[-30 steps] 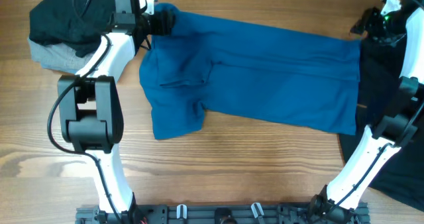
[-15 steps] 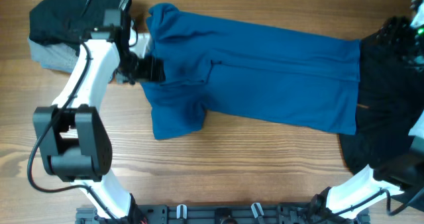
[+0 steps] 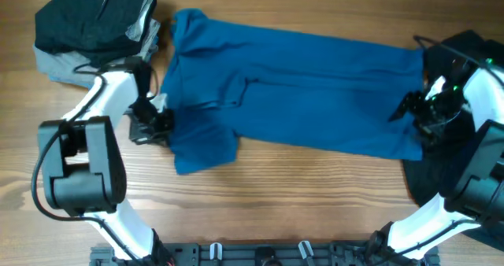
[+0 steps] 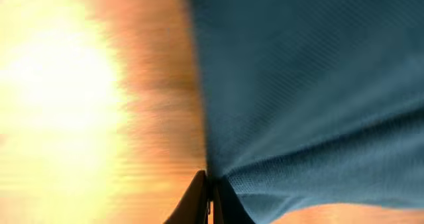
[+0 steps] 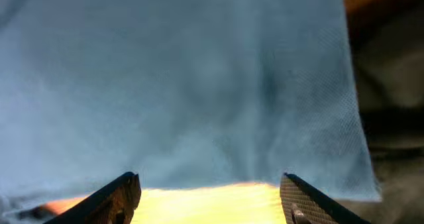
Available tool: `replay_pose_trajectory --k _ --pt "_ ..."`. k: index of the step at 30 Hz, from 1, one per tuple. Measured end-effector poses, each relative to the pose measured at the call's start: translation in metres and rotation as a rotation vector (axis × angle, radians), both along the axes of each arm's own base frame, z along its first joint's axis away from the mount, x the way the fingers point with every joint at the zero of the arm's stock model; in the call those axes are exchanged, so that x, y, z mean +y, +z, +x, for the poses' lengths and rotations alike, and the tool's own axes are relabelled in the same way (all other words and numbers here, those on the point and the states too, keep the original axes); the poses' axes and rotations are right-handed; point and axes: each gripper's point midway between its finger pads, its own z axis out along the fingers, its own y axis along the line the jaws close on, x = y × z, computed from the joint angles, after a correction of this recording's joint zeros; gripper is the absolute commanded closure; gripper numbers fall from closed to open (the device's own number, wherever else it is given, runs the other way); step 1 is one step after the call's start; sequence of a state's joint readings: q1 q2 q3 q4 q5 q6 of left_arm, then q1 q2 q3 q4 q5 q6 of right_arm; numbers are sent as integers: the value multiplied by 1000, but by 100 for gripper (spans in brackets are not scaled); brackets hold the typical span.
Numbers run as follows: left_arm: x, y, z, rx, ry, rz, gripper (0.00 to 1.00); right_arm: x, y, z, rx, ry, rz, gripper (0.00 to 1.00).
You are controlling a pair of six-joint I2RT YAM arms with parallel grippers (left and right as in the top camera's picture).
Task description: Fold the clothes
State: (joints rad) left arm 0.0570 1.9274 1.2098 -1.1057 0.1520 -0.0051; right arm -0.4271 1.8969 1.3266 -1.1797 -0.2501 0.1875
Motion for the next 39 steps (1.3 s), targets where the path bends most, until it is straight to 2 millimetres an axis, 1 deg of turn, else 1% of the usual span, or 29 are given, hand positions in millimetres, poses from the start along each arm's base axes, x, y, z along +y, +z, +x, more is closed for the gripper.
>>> replay_pose_trajectory --k 2,3,5,6,7,8,9,10,11,12,13,14,15,16,17,18,20,21,22,23,24,26,27,28,31,33,36,38,39 --pt "20 0 -2 14 105 28 96 8 -19 -17 42 -4 18 21" --pt "29 0 -2 17 149 30 96 11 -29 -25 57 -7 24 22" --pt "35 0 -3 21 191 34 96 17 -42 -38 82 -10 35 34" --pt "35 0 -3 22 194 35 94 18 -43 -40 87 -10 37 47" --pt "34 0 -3 25 194 35 86 17 -44 -40 89 -13 32 60" --pt "34 1 -5 34 194 35 81 16 -44 -42 101 -14 20 58" --pt "33 2 -10 56 197 35 78 12 -42 -48 131 -8 -3 47" --pt "32 5 -16 81 200 34 76 6 -36 -53 172 -3 -32 43" --pt "31 11 -20 109 201 33 75 1 -28 -53 184 -4 -51 39" --pt "31 20 -19 112 203 32 75 -4 -20 -48 180 -2 -66 33" --pt "32 32 -8 86 204 28 76 -13 -2 -32 130 -3 -96 27" --pt "33 49 11 11 210 20 76 -19 11 -20 79 -1 -114 24" --pt "33 62 25 -50 212 10 91 -22 31 -6 2 -4 -131 23" --pt "32 87 60 -205 209 -8 96 -24 49 4 -68 -5 -145 23" --pt "30 99 78 -288 206 -16 96 -24 59 9 -111 -9 -149 24" --pt "27 111 103 -412 190 -20 96 -22 65 13 -141 -11 -144 27" --pt "12 122 141 -573 142 -37 96 -18 68 23 -192 0 -115 34" --pt "1 125 159 -639 112 -49 92 -13 70 31 -238 23 -89 31" --pt "-15 125 174 -690 73 -63 62 -8 72 38 -276 45 -67 27" --pt "-29 118 182 -706 41 -72 59 2 75 45 -316 85 -29 26" --pt "-41 105 186 -691 13 -74 58 6 76 48 -330 102 -24 24" --pt "-40 77 199 -681 7 -20 55 18 78 60 -384 155 -11 21" --pt "-35 69 202 -679 9 1 49 19 79 65 -404 164 -14 21" --pt "-31 67 211 -714 5 18 46 16 81 75 -448 170 -29 21" --pt "-24 79 235 -825 -14 46 44 9 87 96 -539 177 -69 21" --pt "-22 84 242 -863 -20 57 43 3 86 105 -573 159 -95 20" --pt "-18 87 249 -892 -21 81 42 -3 74 110 -590 131 -128 20" --pt "-13 81 252 -890 -14 87 45 -4 64 110 -592 125 -134 20" --pt "-9 73 253 -879 -8 90 55 -4 61 110 -592 125 -137 20"
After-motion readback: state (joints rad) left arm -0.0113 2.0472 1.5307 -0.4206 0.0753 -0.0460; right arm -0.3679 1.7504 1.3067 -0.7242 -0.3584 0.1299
